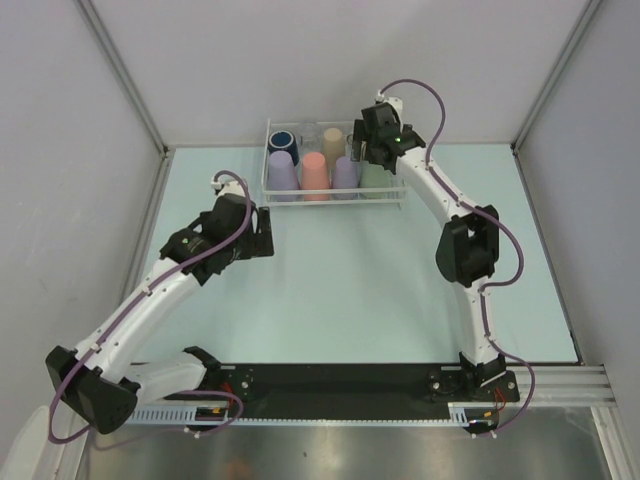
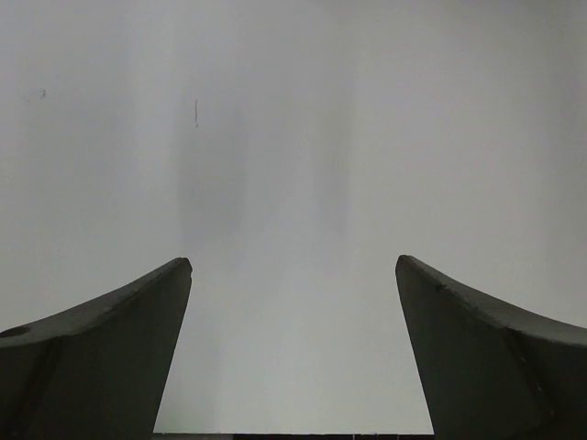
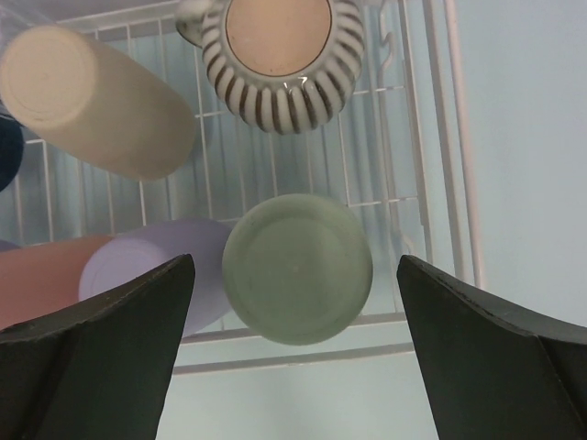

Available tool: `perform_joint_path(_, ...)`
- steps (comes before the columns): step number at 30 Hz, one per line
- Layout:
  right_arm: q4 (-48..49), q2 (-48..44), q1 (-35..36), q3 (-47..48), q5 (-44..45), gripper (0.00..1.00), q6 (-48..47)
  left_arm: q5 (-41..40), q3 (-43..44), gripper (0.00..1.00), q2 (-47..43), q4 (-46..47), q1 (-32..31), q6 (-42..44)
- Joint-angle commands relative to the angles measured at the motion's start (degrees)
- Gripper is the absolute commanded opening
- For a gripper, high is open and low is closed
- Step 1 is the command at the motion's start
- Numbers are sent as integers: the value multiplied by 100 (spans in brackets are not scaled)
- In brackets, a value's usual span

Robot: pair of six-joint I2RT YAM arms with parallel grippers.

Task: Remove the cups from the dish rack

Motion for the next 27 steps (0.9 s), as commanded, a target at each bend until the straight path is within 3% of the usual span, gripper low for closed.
perform_joint_path(1, 179, 147, 25, 282, -60, 100, 20, -79, -38, 100, 47, 83, 37, 70)
perform_joint_path(12, 258, 419, -62, 485, 19, 98, 20, -96, -20, 100, 232, 92, 37, 35)
perform_joint_path(26, 258, 393, -106, 283, 124, 46, 64, -70, 77, 100, 408, 118, 37, 53)
perform_joint_path(27, 267, 358, -106, 256, 142, 30, 73, -61, 77, 100, 408, 118, 37, 44)
